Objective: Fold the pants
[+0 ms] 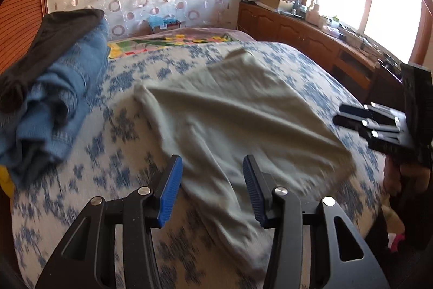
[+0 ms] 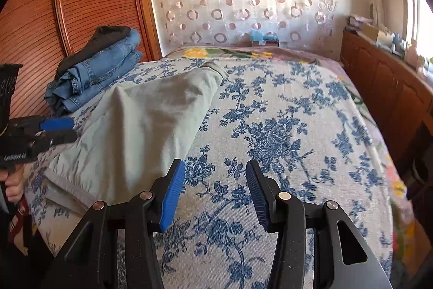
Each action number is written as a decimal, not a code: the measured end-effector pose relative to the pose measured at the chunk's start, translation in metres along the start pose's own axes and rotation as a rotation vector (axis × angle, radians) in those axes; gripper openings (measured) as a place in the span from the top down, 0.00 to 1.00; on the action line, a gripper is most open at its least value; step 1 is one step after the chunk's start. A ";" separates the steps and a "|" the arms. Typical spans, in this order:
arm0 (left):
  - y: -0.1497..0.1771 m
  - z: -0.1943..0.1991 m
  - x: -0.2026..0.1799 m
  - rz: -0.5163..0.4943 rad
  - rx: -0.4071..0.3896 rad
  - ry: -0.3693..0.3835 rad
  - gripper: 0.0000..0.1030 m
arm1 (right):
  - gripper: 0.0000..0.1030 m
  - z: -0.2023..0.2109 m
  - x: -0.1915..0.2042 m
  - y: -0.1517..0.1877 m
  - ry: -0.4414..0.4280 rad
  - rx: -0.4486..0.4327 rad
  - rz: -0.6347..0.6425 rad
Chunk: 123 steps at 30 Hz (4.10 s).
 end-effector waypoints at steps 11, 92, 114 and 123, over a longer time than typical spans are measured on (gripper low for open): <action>0.039 0.024 -0.019 0.044 -0.009 0.052 0.62 | 0.48 0.049 0.032 0.021 -0.106 0.007 0.060; 0.061 0.031 -0.007 0.105 -0.020 -0.046 0.43 | 0.69 0.029 0.049 0.031 -0.079 0.098 0.041; 0.076 0.027 -0.033 0.099 -0.012 0.052 0.69 | 0.69 0.032 0.048 0.041 -0.100 0.100 0.023; 0.075 0.026 -0.039 0.096 -0.016 0.098 0.83 | 0.69 0.031 0.050 0.042 -0.119 0.105 0.015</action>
Point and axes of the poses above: each gripper's, at about its wrist camera, not at the fingertips, and z roughly against the way its jaws point, x to its left, y to its underside, the point moved 7 cm from there along -z, roughly the way its jaws point, and after that the axes turned 11 degrees about y, right-handed, at the moved point
